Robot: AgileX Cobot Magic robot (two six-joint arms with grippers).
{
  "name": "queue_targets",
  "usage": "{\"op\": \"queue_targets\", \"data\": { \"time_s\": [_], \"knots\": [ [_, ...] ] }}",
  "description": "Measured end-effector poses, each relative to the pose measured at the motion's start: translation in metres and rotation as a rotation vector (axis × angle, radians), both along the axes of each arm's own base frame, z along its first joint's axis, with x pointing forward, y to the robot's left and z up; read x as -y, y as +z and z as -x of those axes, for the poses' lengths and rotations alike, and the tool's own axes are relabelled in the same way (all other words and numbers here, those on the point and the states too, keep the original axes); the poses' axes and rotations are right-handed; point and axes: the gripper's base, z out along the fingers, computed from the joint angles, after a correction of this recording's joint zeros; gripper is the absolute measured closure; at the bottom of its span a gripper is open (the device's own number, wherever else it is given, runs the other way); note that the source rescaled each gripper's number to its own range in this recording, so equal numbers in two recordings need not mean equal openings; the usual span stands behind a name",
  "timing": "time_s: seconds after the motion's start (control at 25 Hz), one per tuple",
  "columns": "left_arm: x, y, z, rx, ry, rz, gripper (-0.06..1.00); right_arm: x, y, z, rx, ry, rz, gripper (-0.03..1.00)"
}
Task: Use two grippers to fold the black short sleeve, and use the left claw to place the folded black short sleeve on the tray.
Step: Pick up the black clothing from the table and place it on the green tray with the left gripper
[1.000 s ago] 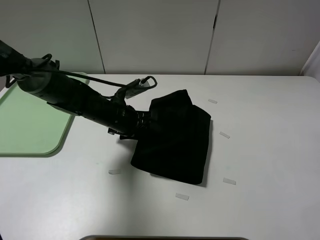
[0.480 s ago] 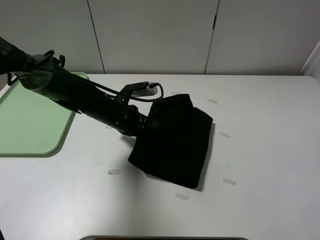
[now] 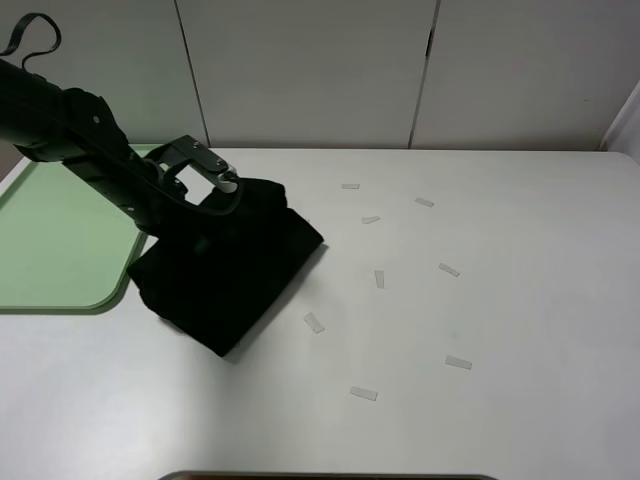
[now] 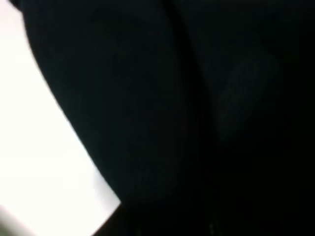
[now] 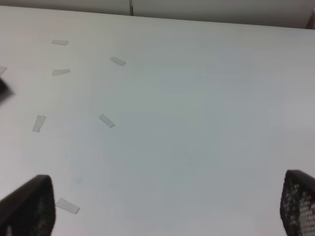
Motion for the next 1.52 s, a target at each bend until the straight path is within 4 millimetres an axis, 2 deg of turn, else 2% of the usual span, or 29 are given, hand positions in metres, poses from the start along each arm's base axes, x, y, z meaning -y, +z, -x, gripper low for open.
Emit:
{"op": "queue_targets", "data": {
  "time_s": [0.28, 0.64, 0.96, 1.24, 1.52],
  "knots": [
    [-0.070, -0.001, -0.012, 0.013, 0.179, -0.159, 0.79, 0.000, 0.000, 0.000, 0.000, 0.000, 0.000, -0.03],
    [-0.128, 0.002, -0.018, 0.069, 0.344, -0.237, 0.79, 0.000, 0.000, 0.000, 0.000, 0.000, 0.000, -0.03],
    [-0.165, 0.002, -0.014, 0.075, 0.439, -0.249, 0.79, 0.000, 0.000, 0.000, 0.000, 0.000, 0.000, -0.03],
    [-0.190, 0.004, -0.013, 0.114, 0.498, -0.242, 0.79, 0.000, 0.000, 0.000, 0.000, 0.000, 0.000, -0.03],
    [-0.200, 0.004, -0.010, 0.113, 0.526, -0.244, 0.79, 0.000, 0.000, 0.000, 0.000, 0.000, 0.000, -0.03]
  ]
}}
